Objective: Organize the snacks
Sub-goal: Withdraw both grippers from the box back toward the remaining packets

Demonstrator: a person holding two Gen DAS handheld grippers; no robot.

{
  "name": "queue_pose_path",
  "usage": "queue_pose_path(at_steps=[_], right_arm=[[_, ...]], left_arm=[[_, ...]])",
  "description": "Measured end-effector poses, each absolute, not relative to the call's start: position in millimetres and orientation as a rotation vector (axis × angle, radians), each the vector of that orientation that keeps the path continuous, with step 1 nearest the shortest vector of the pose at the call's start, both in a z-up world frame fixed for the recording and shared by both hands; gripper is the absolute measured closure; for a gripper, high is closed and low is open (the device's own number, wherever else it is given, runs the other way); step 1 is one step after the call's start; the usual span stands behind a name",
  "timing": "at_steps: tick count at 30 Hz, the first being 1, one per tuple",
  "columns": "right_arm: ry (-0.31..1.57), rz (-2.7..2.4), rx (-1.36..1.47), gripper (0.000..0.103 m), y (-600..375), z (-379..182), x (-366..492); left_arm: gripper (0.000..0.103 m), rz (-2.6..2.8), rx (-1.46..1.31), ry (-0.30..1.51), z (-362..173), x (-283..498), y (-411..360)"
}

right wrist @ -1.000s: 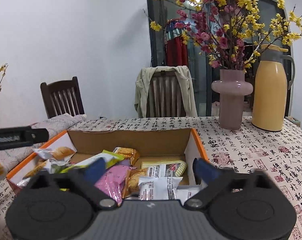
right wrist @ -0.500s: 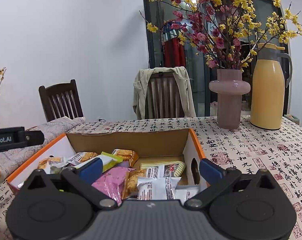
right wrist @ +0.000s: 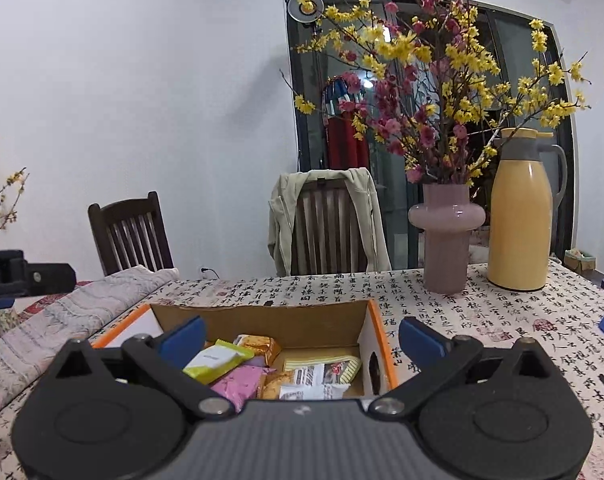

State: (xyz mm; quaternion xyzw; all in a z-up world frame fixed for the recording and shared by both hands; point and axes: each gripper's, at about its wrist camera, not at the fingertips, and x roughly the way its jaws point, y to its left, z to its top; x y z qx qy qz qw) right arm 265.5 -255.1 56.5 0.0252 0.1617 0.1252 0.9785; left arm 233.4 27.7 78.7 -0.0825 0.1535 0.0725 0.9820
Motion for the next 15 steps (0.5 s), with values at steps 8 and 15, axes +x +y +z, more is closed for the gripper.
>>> queue_pose_path(at_steps=[8,15], right_arm=[[0.354,0.249,0.045,0.000,-274.2,54.3,228.9],[0.399,0.244,0.040,0.000,-289.6,38.0,201.5]], left_arm=[[0.000,0.125,-0.148,0.336,72.1,199.6,25.2],[0.000,0.145,-0.125,0.392,52.1,181.1,31.8]])
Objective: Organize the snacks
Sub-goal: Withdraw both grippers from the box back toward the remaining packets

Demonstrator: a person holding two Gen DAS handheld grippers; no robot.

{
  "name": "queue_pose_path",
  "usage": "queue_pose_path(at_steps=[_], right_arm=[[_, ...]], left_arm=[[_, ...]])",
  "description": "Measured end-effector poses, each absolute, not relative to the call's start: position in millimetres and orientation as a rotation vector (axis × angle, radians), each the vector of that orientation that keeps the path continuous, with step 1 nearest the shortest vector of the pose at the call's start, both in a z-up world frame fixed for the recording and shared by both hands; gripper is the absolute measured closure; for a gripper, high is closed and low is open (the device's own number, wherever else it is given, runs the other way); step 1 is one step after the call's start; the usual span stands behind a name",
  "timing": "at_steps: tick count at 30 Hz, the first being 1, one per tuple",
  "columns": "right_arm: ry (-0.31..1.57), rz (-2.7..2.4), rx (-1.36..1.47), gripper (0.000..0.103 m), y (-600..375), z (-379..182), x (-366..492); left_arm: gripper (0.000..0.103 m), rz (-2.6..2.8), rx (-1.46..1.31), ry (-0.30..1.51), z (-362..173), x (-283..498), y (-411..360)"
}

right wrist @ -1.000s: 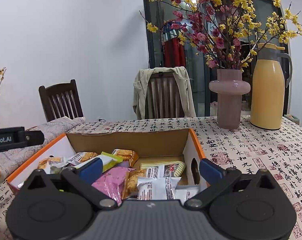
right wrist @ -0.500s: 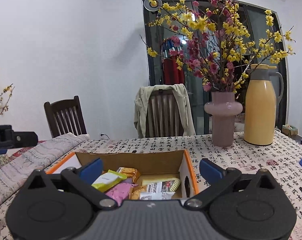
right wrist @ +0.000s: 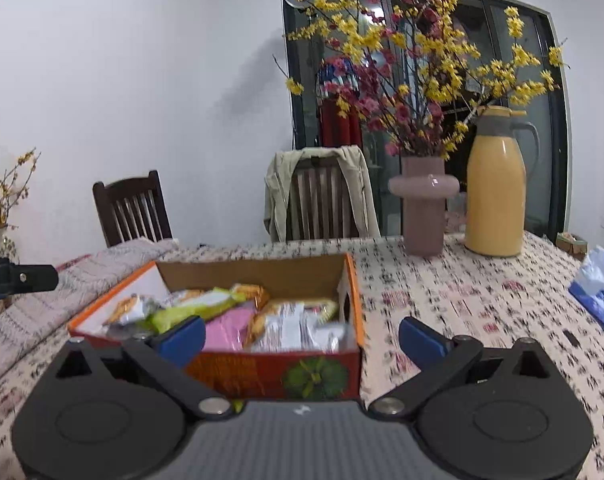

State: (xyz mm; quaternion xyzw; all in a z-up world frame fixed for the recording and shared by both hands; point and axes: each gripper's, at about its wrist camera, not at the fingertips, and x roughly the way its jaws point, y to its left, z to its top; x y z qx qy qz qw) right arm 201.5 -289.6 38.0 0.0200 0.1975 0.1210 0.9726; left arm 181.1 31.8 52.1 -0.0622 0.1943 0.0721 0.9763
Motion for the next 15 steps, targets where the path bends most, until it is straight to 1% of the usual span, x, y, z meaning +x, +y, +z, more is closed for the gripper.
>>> queue_pose_path(at_steps=[9,15], right_arm=[[0.497,0.222,0.074,0.000,-307.8,-0.9,200.8],[0.536,0.212,0.107,0.000,-314.6,-21.6,209.4]], left_arm=[[0.000,0.166,-0.117,0.487,13.4,183.4,38.4],[0.000,0.173,-0.101,0.515,-17.6,191.2,40.5]])
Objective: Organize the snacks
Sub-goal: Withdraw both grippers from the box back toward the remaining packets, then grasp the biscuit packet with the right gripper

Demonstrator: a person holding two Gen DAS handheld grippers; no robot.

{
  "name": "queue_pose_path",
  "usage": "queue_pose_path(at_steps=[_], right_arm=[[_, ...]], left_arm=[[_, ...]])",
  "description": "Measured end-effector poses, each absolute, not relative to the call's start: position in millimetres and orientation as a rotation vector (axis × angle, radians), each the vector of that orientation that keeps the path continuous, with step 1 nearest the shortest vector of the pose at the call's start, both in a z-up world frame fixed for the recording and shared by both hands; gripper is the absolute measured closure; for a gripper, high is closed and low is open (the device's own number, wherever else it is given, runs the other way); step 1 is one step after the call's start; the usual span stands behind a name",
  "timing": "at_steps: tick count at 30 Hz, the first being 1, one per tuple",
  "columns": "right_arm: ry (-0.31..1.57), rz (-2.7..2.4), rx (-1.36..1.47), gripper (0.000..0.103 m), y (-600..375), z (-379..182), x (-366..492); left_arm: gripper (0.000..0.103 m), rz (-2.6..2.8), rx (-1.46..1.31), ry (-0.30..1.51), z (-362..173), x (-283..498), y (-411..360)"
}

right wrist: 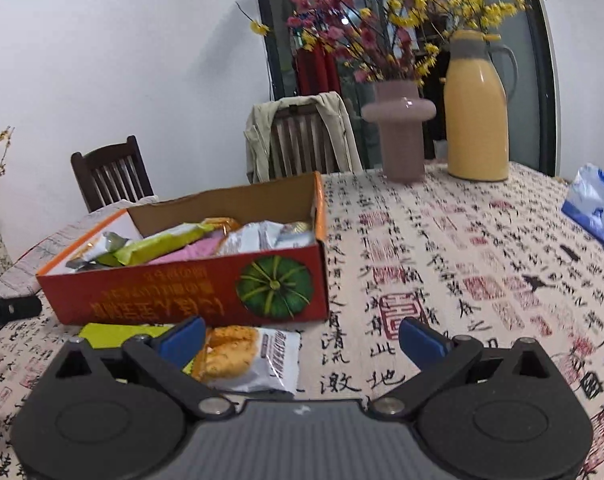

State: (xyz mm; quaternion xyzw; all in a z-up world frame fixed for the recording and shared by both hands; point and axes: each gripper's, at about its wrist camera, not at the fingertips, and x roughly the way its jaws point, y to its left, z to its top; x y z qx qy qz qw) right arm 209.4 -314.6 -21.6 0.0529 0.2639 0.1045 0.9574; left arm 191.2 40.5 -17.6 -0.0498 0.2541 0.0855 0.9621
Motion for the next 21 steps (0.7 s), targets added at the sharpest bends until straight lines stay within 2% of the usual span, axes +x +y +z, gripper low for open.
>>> queue_pose_path(at_steps=[21], right_arm=[[0.604,0.191,0.038,0.000,-300.9,-23.3,219.2]], left_arm=[[0.000,0.176,-0.154,0.543,-26.7,194.3,48.3]])
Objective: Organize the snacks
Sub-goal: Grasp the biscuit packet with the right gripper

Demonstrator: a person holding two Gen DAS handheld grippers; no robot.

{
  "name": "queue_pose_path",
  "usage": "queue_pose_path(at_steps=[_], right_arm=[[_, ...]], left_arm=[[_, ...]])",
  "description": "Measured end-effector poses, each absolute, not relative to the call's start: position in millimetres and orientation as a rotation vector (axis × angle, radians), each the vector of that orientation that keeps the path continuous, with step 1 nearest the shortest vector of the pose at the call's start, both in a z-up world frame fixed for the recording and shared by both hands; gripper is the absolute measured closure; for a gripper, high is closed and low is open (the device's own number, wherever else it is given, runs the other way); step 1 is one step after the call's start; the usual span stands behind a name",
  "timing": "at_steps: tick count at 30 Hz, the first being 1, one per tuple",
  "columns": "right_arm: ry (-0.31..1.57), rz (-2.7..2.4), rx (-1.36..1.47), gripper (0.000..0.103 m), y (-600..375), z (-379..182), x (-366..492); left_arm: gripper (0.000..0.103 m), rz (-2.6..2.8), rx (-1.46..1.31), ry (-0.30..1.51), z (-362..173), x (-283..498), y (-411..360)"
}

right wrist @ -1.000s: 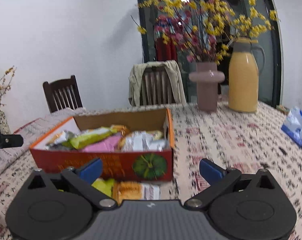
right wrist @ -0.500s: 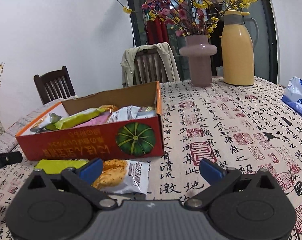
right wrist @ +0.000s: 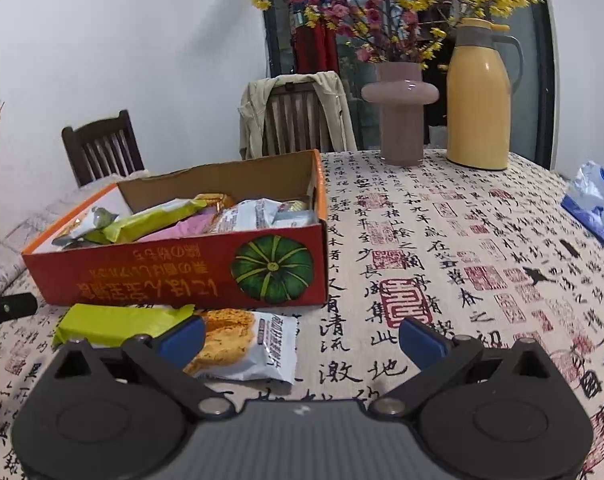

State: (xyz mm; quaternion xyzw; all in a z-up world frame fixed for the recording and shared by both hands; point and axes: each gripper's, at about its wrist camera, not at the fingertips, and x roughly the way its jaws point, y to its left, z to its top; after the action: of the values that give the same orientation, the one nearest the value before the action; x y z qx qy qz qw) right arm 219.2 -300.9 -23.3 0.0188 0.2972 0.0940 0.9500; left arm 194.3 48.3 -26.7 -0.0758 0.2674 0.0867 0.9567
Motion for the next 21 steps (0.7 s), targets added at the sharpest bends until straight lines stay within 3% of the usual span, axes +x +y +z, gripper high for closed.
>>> queue_pose_path(at_steps=[14,21], right_arm=[[0.736,0.194,-0.134,0.000,-250.5,-32.3,253.3],[0.793,0.180,-0.067,0.000,-258.8,-45.3,268.4]], left_arm=[[0.000,0.175,-0.192,0.539,-26.2,191.6,54.2],[0.000,0.164,-0.206,0.542,-26.1,190.8,56.2]])
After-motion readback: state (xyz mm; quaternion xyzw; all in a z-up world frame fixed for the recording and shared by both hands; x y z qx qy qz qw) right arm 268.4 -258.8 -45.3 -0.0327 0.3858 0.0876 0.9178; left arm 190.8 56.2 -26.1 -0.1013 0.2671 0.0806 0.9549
